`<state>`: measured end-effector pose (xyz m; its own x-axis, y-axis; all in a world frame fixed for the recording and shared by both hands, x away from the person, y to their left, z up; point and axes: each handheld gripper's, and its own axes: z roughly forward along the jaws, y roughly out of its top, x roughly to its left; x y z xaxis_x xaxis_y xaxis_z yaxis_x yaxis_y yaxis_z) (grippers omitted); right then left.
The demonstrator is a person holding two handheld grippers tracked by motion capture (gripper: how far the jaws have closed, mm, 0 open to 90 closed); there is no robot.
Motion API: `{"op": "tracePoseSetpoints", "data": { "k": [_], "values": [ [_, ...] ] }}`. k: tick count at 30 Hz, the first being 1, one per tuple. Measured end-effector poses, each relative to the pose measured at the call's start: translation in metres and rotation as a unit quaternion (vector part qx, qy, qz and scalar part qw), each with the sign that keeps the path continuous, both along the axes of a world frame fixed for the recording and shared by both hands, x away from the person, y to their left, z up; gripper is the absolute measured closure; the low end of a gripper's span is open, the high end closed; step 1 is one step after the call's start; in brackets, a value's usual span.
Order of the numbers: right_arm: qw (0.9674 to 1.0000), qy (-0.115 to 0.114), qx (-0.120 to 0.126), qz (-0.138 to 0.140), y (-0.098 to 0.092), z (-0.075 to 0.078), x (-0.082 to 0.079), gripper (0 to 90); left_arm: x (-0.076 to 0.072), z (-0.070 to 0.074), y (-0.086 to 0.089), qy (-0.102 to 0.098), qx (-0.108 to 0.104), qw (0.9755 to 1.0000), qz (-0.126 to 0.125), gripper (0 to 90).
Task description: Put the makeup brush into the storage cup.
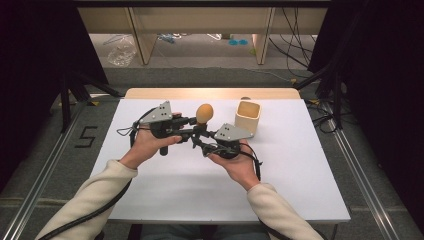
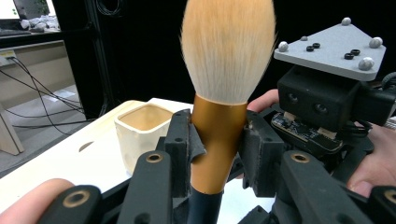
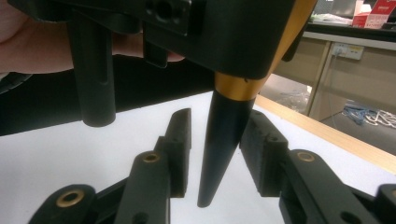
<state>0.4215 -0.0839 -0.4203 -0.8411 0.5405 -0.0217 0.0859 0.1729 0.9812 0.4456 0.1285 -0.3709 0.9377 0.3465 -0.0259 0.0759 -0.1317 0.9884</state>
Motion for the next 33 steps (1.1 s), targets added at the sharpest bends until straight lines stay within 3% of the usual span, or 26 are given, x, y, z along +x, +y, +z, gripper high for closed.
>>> {"op": "tracePoseSetpoints", "data": {
  "k": [6,15,19,20,24,27,33],
  "values": [
    [1.0000,-0.006,0.001,-0.001,-0.0010,0.0000,0.0026,67.2,0.0006,-0.0011,0.0001,0.001,0.004,1.0000,0.000,66.4],
    [0.9998,0.007,0.016,0.005,-0.0006,-0.0010,0.0037,74.0,0.0009,-0.0025,-0.0007,0.004,0.002,1.0000,-0.004,66.4],
    [0.9999,0.014,0.009,0.002,-0.0049,0.0001,0.0047,75.1,0.0015,-0.0028,-0.0007,0.008,-0.005,0.9999,-0.005,66.3],
    [0.9999,0.003,0.010,0.001,-0.0051,0.0004,0.0061,75.1,0.0014,-0.0031,-0.0007,0.010,-0.006,0.9999,-0.006,66.3],
    [0.9996,0.027,0.000,0.002,-0.0063,0.0023,0.0042,75.2,0.0015,-0.0040,-0.0013,0.008,-0.004,0.9999,-0.007,66.1],
    [0.9997,0.026,-0.002,-0.003,-0.0067,0.0027,0.0038,75.3,0.0017,-0.0052,-0.0023,0.005,-0.007,0.9999,-0.005,65.7],
    [0.9994,0.031,-0.014,-0.011,-0.0097,0.0040,0.0048,75.3,0.0030,-0.0055,-0.0006,0.005,-0.007,1.0000,0.005,58.8]
  ]
}}
